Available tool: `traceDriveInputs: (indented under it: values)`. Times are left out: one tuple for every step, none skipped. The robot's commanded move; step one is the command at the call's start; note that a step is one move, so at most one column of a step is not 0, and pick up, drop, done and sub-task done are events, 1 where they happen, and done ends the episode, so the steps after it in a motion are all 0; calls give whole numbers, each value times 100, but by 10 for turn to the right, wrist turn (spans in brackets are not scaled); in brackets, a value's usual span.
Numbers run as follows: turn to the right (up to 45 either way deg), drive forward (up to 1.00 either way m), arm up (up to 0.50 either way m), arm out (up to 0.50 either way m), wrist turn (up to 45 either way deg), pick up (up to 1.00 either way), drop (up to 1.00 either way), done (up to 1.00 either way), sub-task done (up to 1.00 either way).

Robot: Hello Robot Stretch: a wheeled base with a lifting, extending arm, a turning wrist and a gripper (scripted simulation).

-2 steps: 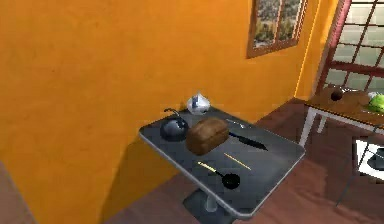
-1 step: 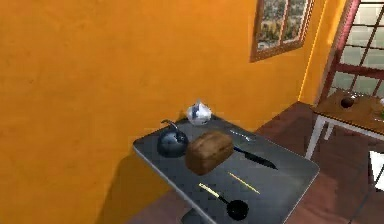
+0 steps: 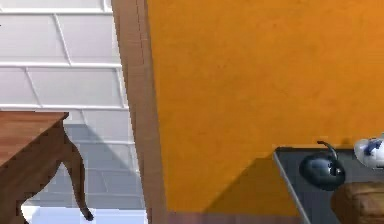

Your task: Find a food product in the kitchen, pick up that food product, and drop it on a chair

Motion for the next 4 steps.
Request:
traceDriveInputs:
  values:
    - [-330, 0, 0, 0, 0, 0, 0, 0, 0]
    - [0, 0, 50, 0, 0, 0, 0, 0, 0]
    - [0, 0, 34, 0, 0, 0, 0, 0, 0]
    - [0, 0, 0, 48, 0, 0, 0, 0, 0]
